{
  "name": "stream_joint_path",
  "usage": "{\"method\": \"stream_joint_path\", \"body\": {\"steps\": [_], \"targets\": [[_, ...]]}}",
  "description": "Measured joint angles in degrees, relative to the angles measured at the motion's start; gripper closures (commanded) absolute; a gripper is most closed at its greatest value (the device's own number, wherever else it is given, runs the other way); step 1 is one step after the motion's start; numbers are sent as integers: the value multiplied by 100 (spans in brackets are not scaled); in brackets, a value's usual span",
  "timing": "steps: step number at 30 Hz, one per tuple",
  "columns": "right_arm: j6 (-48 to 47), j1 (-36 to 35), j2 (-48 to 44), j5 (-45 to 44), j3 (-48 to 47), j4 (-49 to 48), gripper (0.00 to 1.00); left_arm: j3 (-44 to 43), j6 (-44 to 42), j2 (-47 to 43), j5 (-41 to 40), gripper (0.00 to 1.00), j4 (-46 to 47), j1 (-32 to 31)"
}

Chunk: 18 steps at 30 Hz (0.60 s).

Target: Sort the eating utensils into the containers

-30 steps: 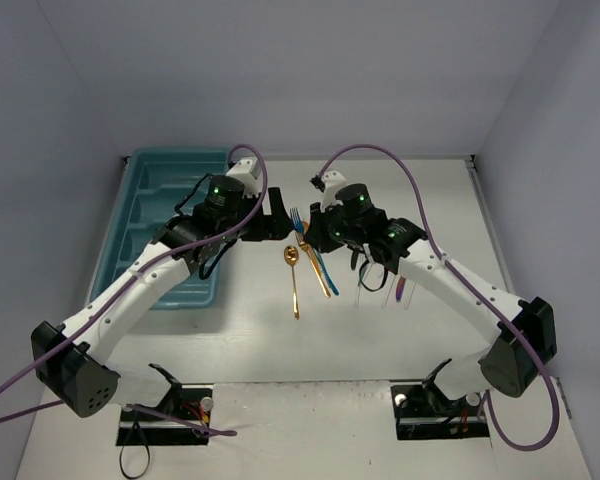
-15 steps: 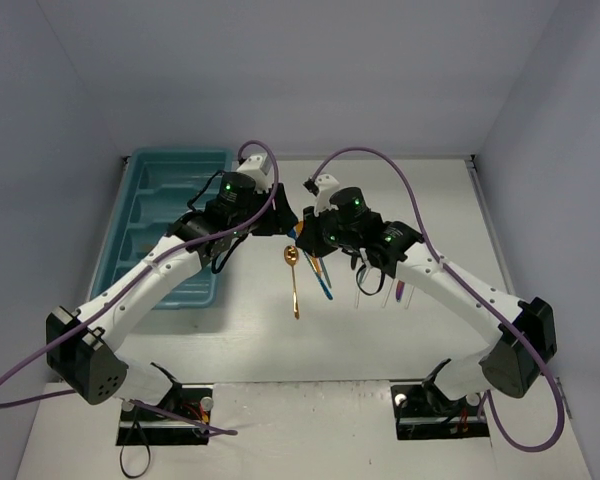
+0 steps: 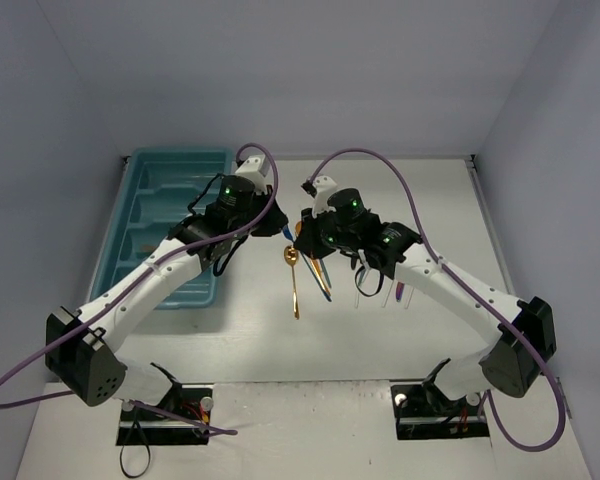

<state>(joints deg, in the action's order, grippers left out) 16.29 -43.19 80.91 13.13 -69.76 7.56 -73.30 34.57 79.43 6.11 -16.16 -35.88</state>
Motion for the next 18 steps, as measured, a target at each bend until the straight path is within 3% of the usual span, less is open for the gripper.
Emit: {"method": "stream_joint_path", "body": {"steps": [3,6,11,18], "targets": [[6,-3,2,2,0,-18,61,86,-58,-109,-33,100,41,-2],[9,-5,6,-19,-7,-96,42,261,-235,-302,-176,100,53,12],[5,-3,6,-83,-32,-145,36,469,-484,-662,-354,100,-189,410],[-43,19,-117,-459,-4,-171,32,794,-523,-1353,-735,100,-477,2495]]}}
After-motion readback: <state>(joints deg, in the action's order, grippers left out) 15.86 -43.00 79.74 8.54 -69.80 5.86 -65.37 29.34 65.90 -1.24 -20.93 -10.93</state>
